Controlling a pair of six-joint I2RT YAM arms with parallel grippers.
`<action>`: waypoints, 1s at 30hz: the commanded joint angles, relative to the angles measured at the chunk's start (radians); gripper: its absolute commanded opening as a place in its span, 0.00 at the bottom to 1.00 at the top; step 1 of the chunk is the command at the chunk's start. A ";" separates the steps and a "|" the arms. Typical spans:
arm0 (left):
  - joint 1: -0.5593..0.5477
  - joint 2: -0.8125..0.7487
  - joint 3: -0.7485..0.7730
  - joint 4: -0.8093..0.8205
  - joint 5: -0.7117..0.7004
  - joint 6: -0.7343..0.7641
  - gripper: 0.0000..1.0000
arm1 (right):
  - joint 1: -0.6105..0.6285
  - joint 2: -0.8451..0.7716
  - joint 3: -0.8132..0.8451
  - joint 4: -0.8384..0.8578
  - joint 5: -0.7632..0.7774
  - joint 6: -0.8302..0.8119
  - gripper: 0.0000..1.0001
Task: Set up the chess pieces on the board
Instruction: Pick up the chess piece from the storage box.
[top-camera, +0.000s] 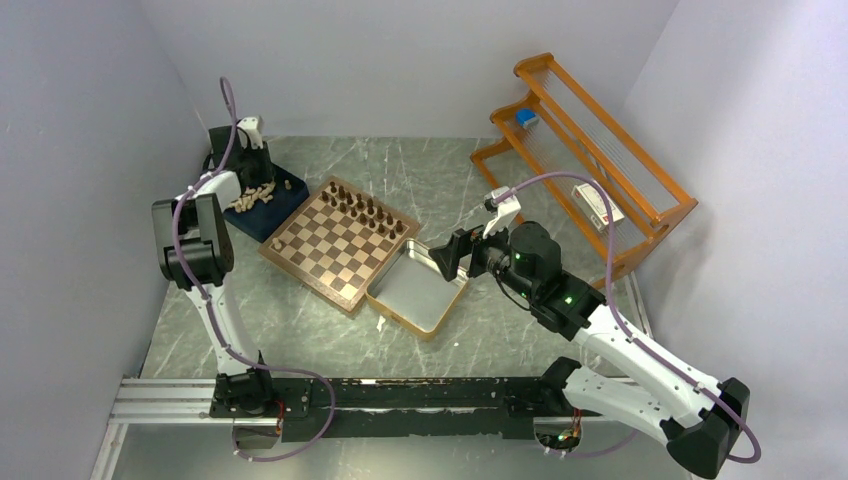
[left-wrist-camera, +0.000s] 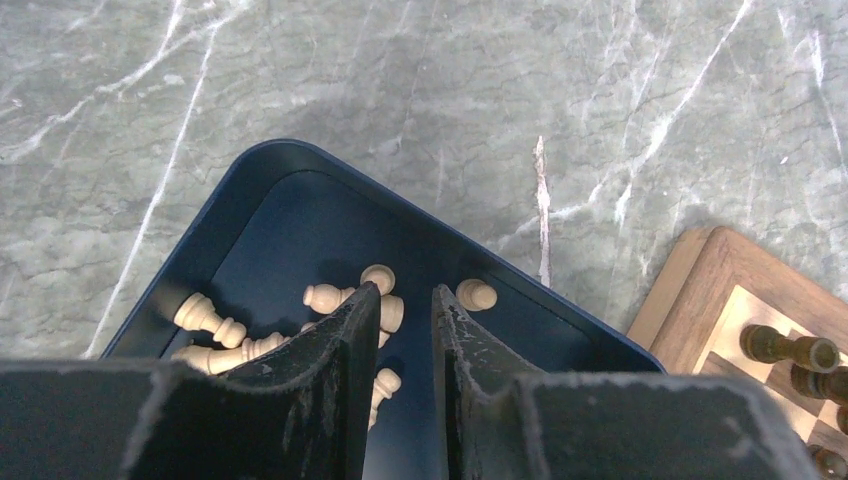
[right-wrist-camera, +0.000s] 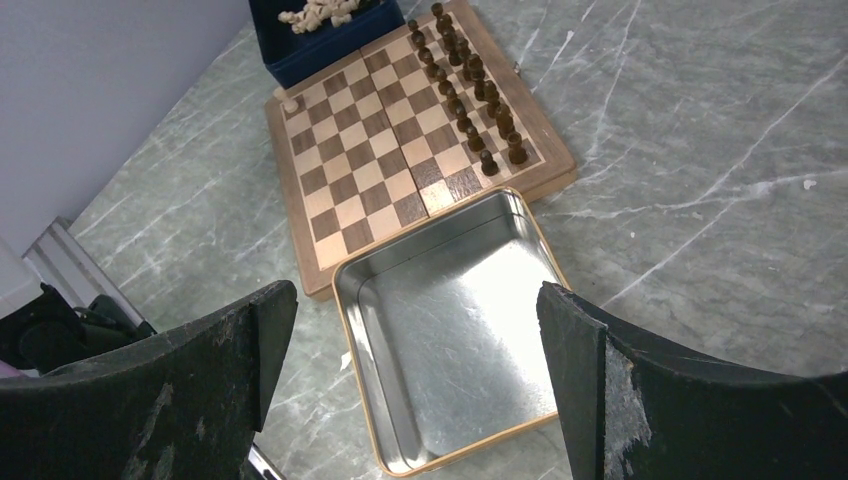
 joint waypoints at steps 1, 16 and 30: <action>0.009 0.041 0.037 0.035 0.038 0.029 0.31 | -0.005 -0.008 0.033 0.022 0.014 -0.014 0.95; 0.010 0.081 0.033 0.066 -0.005 0.034 0.36 | -0.005 -0.004 0.037 0.019 0.028 -0.023 0.95; 0.010 0.125 0.056 0.075 -0.006 0.036 0.40 | -0.005 0.014 0.036 0.028 0.028 -0.023 0.95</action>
